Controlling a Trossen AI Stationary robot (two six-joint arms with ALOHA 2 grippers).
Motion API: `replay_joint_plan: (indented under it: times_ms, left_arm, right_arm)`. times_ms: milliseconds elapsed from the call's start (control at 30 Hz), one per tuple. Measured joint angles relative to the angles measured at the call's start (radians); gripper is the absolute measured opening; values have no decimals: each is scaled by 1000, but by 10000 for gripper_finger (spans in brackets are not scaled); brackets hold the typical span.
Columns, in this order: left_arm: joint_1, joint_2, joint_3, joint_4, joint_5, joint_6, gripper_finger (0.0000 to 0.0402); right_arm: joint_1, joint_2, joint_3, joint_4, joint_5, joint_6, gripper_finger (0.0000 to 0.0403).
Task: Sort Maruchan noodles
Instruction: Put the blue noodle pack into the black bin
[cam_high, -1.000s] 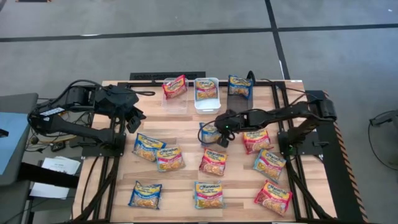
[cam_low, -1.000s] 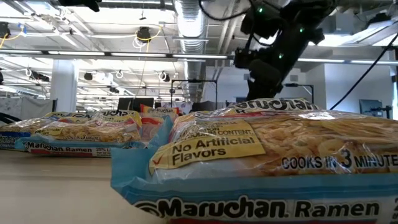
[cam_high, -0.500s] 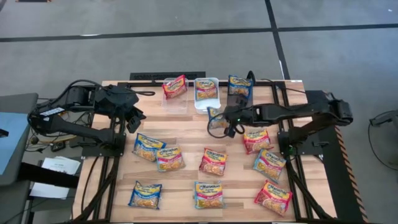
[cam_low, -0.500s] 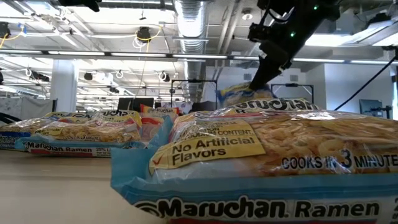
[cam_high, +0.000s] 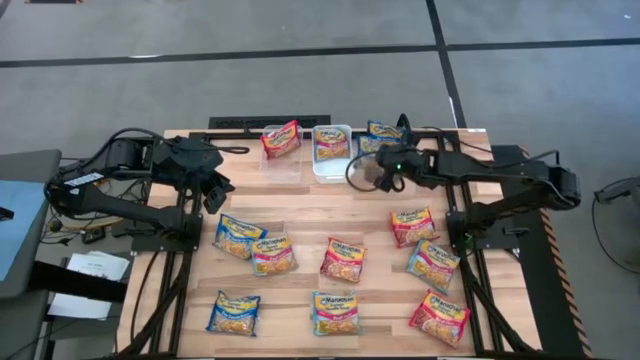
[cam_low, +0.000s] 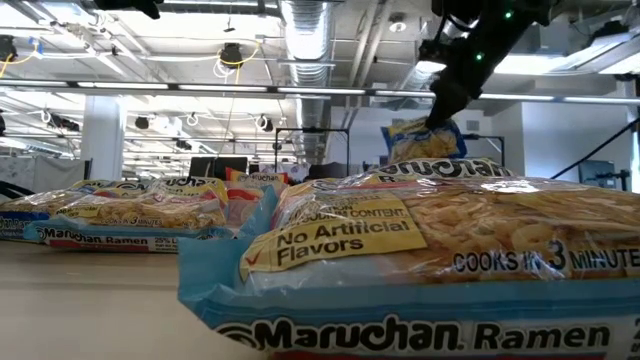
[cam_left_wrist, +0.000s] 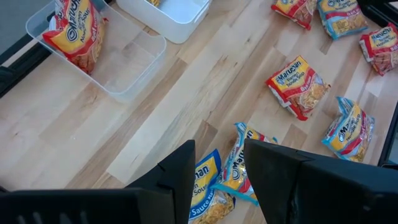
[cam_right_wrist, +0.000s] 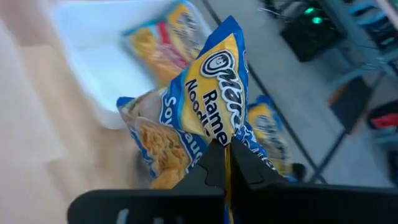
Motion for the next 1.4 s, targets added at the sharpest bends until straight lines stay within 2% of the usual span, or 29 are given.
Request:
replay_joint_plan:
  times_ms: [367, 567, 1200, 1300, 1400]
  left_arm:
    - [0, 0, 0, 0, -3, 0, 123]
    - [0, 0, 0, 0, -16, 0, 123]
    - [0, 0, 0, 0, -17, 0, 123]
    - [0, 0, 0, 0, -17, 0, 123]
    - [0, 0, 0, 0, -17, 0, 123]
  right_arm:
    - [-192, -3, 0, -15, 16, -74, 10]
    - [-270, 46, 1, 7, -32, -128, 10]
    - [-314, 305, 0, 133, -66, -216, 11]
    - [-322, 333, 1, 139, -61, -217, 26]
    - [-321, 353, 1, 143, -12, -217, 49]
